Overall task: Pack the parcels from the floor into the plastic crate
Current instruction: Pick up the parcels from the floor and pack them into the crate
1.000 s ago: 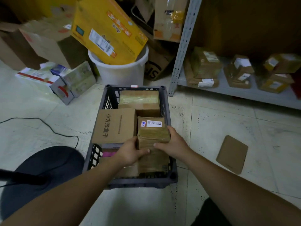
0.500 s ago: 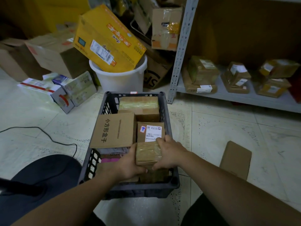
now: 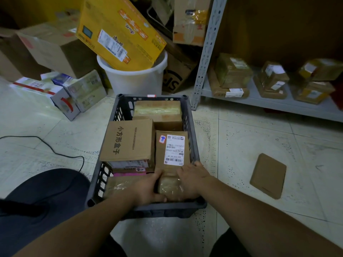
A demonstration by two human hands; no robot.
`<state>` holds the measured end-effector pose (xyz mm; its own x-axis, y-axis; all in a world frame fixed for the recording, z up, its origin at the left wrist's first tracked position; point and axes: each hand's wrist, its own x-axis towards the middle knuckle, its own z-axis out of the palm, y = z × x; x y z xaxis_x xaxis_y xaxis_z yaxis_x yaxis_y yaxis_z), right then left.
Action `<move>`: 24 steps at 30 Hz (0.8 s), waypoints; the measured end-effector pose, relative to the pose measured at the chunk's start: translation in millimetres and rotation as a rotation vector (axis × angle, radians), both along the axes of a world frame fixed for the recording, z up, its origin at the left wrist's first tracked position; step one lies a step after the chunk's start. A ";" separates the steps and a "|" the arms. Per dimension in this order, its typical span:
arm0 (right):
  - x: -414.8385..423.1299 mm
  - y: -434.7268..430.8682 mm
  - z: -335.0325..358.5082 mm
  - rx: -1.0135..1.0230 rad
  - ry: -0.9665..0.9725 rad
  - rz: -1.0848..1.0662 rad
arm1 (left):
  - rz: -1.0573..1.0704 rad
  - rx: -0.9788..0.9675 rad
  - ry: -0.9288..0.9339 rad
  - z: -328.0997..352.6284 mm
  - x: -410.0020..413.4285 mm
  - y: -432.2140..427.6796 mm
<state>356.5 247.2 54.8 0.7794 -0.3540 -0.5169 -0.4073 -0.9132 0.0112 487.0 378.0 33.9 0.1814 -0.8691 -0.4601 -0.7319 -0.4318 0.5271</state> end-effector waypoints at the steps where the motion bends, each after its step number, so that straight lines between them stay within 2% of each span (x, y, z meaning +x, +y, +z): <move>1: 2.2 1.6 -4.9 -0.012 0.008 0.006 | -0.033 -0.011 -0.064 -1.4 1.8 0.0; 4: 7.2 3.6 -13.0 -0.030 0.022 -0.022 | -0.088 -0.022 -0.200 -6.3 5.6 -2.4; 7: 5.7 2.6 -17.7 -0.086 0.026 0.017 | -0.132 0.063 -0.257 -10.8 4.5 -5.9; 11: 3.6 1.1 -18.1 -0.161 0.010 0.071 | -0.153 0.164 -0.296 -7.2 1.6 -14.3; 13: 5.0 -2.9 -8.5 -0.131 -0.053 0.051 | -0.132 0.171 -0.242 5.3 -0.4 -20.3; 18: -1.4 -31.0 24.8 -0.027 -0.286 -0.274 | -0.023 -0.001 -0.076 46.6 4.8 -47.5; 24: -35.8 -64.7 34.6 0.026 -0.329 -0.652 | 0.048 -0.224 0.133 81.3 -0.2 -96.1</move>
<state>320.6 182.5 89.5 0.5311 -0.7900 -0.3064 -0.8468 -0.4824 -0.2239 486.8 281.9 115.3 0.1761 -0.9437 -0.2800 -0.6315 -0.3264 0.7033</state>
